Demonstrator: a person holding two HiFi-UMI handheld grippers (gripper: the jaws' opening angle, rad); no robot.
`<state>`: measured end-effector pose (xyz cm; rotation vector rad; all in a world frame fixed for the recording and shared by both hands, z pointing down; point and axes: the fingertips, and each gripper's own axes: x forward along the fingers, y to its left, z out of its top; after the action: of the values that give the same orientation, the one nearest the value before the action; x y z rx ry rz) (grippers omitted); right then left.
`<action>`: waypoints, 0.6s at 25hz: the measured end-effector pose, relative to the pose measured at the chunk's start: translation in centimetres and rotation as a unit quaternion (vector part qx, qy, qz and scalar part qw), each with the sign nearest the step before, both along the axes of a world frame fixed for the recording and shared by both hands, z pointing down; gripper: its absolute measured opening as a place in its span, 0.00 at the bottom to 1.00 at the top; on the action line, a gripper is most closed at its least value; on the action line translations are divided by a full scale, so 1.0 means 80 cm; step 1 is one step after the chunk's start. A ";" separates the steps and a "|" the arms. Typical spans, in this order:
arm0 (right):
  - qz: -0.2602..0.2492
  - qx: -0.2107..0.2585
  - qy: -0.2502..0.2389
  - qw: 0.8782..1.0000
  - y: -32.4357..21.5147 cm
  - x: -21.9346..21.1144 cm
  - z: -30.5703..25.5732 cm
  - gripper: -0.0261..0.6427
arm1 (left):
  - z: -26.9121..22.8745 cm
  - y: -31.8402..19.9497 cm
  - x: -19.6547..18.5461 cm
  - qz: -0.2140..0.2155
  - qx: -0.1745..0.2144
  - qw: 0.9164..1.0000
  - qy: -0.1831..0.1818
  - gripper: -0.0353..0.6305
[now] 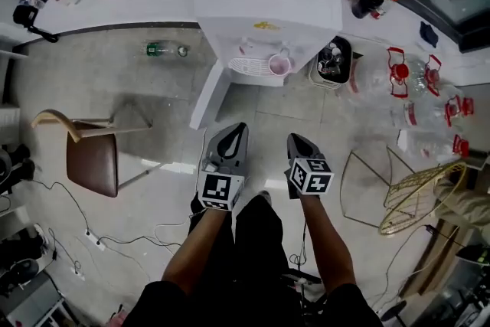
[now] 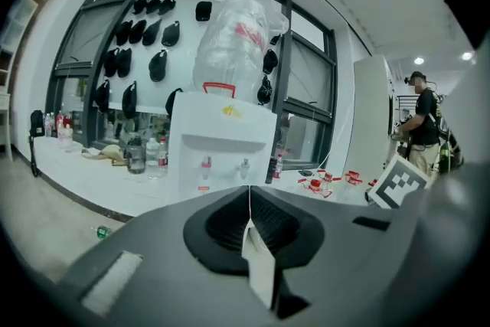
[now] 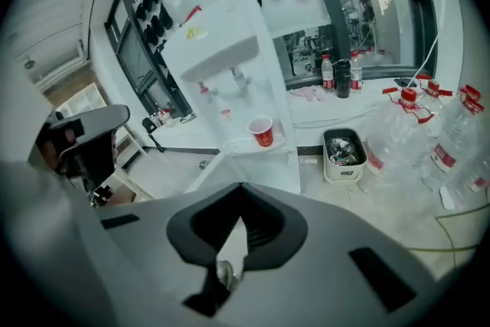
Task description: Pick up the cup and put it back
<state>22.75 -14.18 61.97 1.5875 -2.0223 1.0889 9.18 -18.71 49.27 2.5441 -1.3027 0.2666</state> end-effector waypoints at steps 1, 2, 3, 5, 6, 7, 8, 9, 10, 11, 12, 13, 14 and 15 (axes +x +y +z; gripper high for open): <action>-0.003 -0.004 -0.003 1.000 0.016 0.000 -0.022 0.03 | -0.024 0.013 0.000 -0.004 -0.004 1.000 0.000 0.06; -0.007 -0.008 -0.005 1.000 0.032 0.000 -0.044 0.03 | -0.048 0.027 0.002 -0.007 -0.007 1.000 -0.001 0.06; -0.009 -0.011 -0.007 1.000 0.047 -0.001 -0.067 0.03 | -0.073 0.040 0.003 -0.010 -0.009 1.000 -0.002 0.06; -0.011 -0.012 -0.013 1.000 0.073 -0.002 -0.114 0.03 | -0.119 0.065 0.003 -0.016 -0.013 1.000 -0.003 0.06; -0.011 -0.010 -0.015 1.000 0.085 -0.002 -0.137 0.03 | -0.142 0.077 0.003 -0.018 -0.013 1.000 -0.005 0.06; -0.010 -0.007 -0.018 1.000 0.096 -0.002 -0.160 0.03 | -0.164 0.090 0.003 -0.020 -0.013 1.000 -0.007 0.06; -0.009 -0.003 -0.021 1.000 0.107 -0.002 -0.182 0.03 | -0.185 0.102 0.003 -0.022 -0.014 1.000 -0.009 0.06; -0.007 0.001 -0.024 1.000 0.117 -0.002 -0.204 0.03 | -0.204 0.113 0.003 -0.024 -0.017 1.000 -0.011 0.06; -0.006 0.006 -0.028 1.000 0.127 -0.003 -0.226 0.03 | -0.222 0.124 0.002 -0.026 -0.020 0.999 -0.011 0.06; -0.005 0.010 -0.032 0.999 0.136 -0.003 -0.248 0.03 | -0.240 0.133 0.001 -0.029 -0.023 0.999 -0.010 0.06; -0.005 0.016 -0.033 0.999 0.145 -0.004 -0.268 0.03 | -0.257 0.141 -0.001 -0.031 -0.023 0.999 -0.009 0.06; -0.006 0.023 -0.033 0.999 0.151 -0.005 -0.288 0.03 | -0.273 0.147 -0.002 -0.032 -0.021 0.999 -0.007 0.06; -0.007 0.030 -0.032 0.999 0.156 -0.005 -0.308 0.03 | -0.290 0.153 -0.003 -0.032 -0.017 0.999 -0.005 0.06; -0.006 0.038 -0.034 0.999 0.161 -0.006 -0.328 0.03 | -0.306 0.159 -0.004 -0.030 -0.013 0.999 -0.002 0.06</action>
<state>22.27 -1.31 35.76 1.5930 -2.1381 1.0873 8.84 -6.00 24.77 2.4796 -1.3644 0.2753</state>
